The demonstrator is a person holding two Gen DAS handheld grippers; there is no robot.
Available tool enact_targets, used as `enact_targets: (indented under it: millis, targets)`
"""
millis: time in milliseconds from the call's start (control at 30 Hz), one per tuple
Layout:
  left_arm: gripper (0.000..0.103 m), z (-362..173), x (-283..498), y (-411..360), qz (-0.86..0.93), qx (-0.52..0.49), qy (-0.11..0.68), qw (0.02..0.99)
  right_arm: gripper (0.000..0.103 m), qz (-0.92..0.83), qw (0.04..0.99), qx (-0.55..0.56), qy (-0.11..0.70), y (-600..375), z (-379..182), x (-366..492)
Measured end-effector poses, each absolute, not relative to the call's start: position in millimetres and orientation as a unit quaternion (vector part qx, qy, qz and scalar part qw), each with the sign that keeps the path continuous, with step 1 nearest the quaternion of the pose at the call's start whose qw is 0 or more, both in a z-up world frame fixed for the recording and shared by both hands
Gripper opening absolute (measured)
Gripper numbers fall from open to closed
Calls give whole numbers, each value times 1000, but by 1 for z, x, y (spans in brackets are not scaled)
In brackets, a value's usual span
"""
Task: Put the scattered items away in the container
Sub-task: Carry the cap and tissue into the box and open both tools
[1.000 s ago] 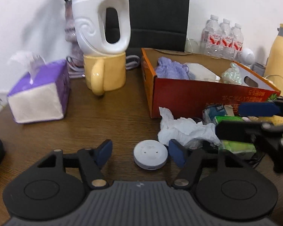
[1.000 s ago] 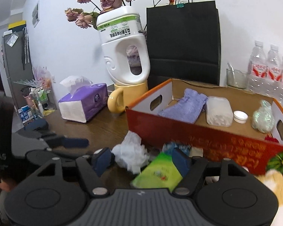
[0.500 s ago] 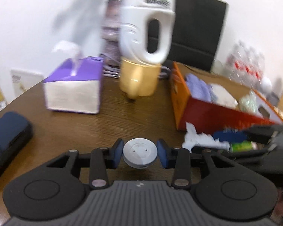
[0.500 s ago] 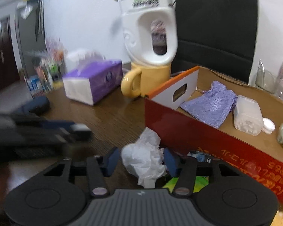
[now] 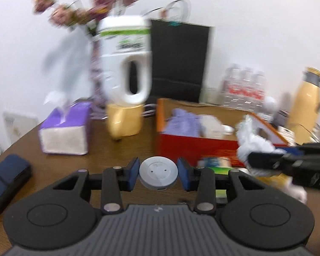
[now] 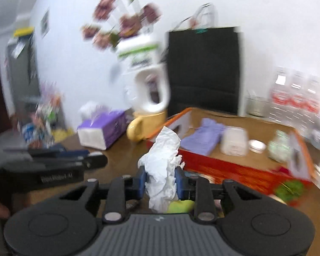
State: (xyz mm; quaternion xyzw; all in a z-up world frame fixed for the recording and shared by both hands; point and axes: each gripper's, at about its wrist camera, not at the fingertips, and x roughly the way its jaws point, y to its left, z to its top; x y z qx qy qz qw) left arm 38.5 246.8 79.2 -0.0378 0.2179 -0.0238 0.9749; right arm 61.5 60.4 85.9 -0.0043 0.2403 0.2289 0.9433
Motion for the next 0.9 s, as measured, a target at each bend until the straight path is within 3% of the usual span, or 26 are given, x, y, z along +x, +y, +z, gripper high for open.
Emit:
enact_targets:
  millis: [133,567,900]
  targets:
    - [40,83,15,209,-74,-18,208,975,27,188,950,66,240,9,93,26]
    - [40,72,-77,144,-149,23,207,967,27,128,969,59,205,-19,80,-77]
    - [40,84,-45,163,-127,-20,207,970,27,176,959,137,172,-40,92,-70]
